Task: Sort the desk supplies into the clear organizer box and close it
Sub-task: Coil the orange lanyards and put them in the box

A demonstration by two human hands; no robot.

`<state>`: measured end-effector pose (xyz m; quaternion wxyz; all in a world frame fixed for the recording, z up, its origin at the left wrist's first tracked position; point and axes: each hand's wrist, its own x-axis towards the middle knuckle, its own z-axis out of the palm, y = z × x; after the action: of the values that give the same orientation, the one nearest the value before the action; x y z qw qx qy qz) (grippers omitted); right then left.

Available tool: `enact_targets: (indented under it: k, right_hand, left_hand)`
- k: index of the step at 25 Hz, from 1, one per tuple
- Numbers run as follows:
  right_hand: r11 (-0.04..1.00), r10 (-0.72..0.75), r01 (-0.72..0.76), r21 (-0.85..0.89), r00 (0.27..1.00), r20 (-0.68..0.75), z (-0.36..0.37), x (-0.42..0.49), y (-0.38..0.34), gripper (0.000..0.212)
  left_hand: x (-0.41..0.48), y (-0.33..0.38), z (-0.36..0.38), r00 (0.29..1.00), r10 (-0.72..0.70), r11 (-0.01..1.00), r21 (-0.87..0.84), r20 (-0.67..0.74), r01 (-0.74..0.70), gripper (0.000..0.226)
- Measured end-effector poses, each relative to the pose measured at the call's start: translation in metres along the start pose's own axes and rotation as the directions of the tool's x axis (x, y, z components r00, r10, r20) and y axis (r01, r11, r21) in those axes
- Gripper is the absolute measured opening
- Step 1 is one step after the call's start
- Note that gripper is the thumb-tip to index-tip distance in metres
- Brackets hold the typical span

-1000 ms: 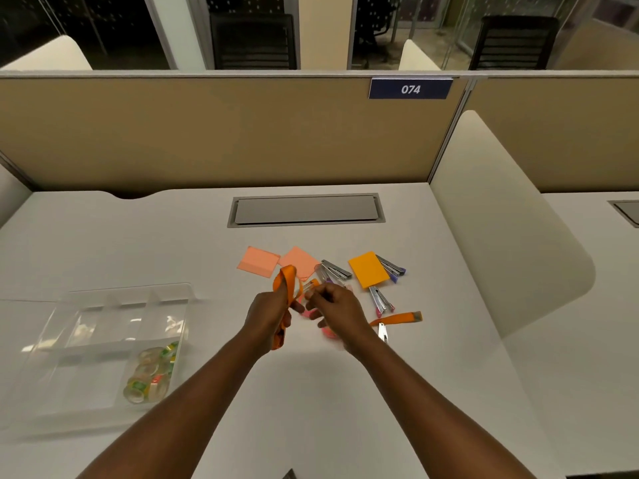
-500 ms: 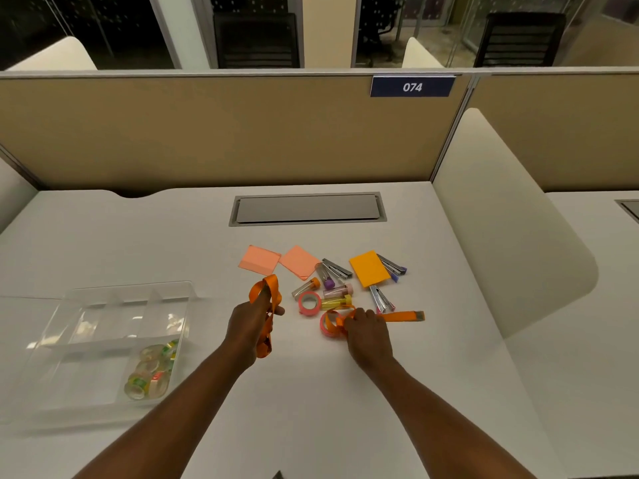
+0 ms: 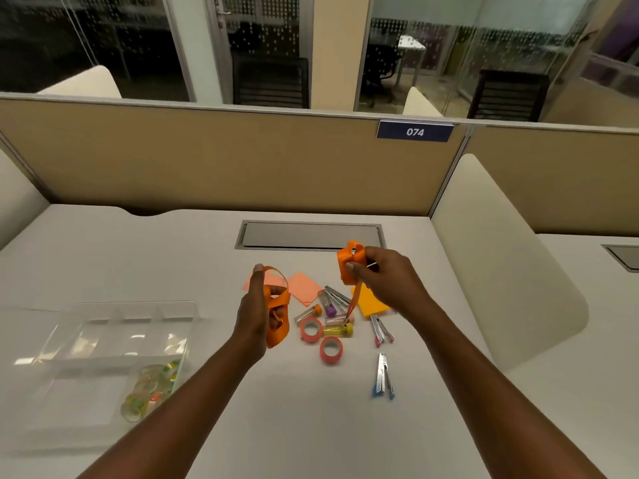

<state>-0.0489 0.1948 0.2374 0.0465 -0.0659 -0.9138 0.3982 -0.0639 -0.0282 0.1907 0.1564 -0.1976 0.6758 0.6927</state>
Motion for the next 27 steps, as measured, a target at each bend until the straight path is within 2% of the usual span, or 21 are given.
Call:
enact_targets:
  k: [2,4,6,8,10,12,14,15,17,18,19,20,21,22,23,25,27]
  right_hand:
    - [0.99,-0.024,0.017,0.139,0.999,0.046,-0.004,0.001,-0.031,0.034]
    - [0.958,-0.044,0.009,0.288,0.992,0.114,-0.002,0.001,-0.056,0.033]
    - [0.894,-0.05,-0.043,0.447,0.98,0.194,0.002,0.003,-0.078,0.031]
    - [0.822,-0.046,-0.117,0.558,0.962,0.27,0.009,0.007,-0.093,0.027]
    - [0.768,-0.028,-0.175,0.616,0.952,0.305,0.016,0.009,-0.101,0.024]
    - [0.737,0.02,-0.233,0.634,0.946,0.324,0.025,0.012,-0.103,0.03]
    - [0.752,0.111,-0.297,0.588,0.937,0.332,0.037,0.015,-0.102,0.036]
    - [0.806,0.162,-0.302,0.509,0.94,0.301,0.045,0.015,-0.102,0.037]
    - [0.964,0.197,-0.217,0.155,0.971,0.135,0.063,0.015,-0.102,0.045]
    - [0.987,0.16,-0.159,-0.028,0.986,0.053,0.074,0.015,-0.103,0.051]
    - [0.99,0.116,-0.113,-0.081,0.993,0.035,0.087,0.013,-0.108,0.059]
    - [0.995,0.099,-0.101,0.016,0.99,0.098,0.101,0.01,-0.114,0.067]
    - [0.959,0.112,-0.161,0.231,0.971,0.21,0.116,0.006,-0.122,0.073]
    - [0.845,0.132,-0.283,0.453,0.933,0.336,0.135,0.002,-0.13,0.076]
    - [0.674,0.125,-0.413,0.613,0.881,0.456,0.154,-0.001,-0.136,0.075]
    - [0.35,0.08,-0.569,0.744,0.809,0.582,0.192,-0.009,-0.146,0.069]
    - [0.141,0.062,-0.667,0.732,0.744,0.665,0.225,-0.019,-0.155,0.07]
  left_hand:
    - [-0.004,0.016,0.005,0.985,0.122,0.991,0.033,0.119,-0.127,0.073]
    - [-0.006,0.027,0.006,0.921,0.279,0.936,0.136,0.272,-0.324,0.083]
    - [-0.009,0.037,0.004,0.839,0.381,0.827,0.262,0.388,-0.497,0.065]
    - [-0.009,0.042,-0.003,0.79,0.439,0.727,0.347,0.428,-0.592,0.041]
    - [-0.006,0.043,-0.012,0.787,0.481,0.667,0.421,0.387,-0.615,0.015]
    - [-0.005,0.044,-0.025,0.791,0.507,0.622,0.489,0.343,-0.611,0.007]
    - [-0.006,0.048,-0.04,0.779,0.531,0.564,0.546,0.334,-0.619,0.008]
    - [-0.007,0.051,-0.049,0.767,0.543,0.528,0.571,0.341,-0.628,0.01]
    - [-0.007,0.059,-0.067,0.754,0.549,0.459,0.623,0.362,-0.633,0.018]
    - [-0.007,0.063,-0.076,0.756,0.54,0.436,0.646,0.37,-0.627,0.021]
    - [-0.006,0.067,-0.084,0.767,0.525,0.435,0.658,0.369,-0.615,0.025]
    - [-0.005,0.072,-0.092,0.785,0.504,0.465,0.653,0.36,-0.598,0.027]
    - [-0.003,0.077,-0.098,0.81,0.479,0.521,0.633,0.338,-0.572,0.028]
    - [-0.001,0.082,-0.105,0.84,0.452,0.591,0.604,0.3,-0.534,0.029]
    - [0.001,0.087,-0.111,0.873,0.418,0.669,0.565,0.25,-0.482,0.029]
    - [0.007,0.093,-0.124,0.933,0.338,0.823,0.441,0.126,-0.358,0.029]
    - [0.015,0.095,-0.14,0.954,0.299,0.899,0.332,0.009,-0.285,0.028]
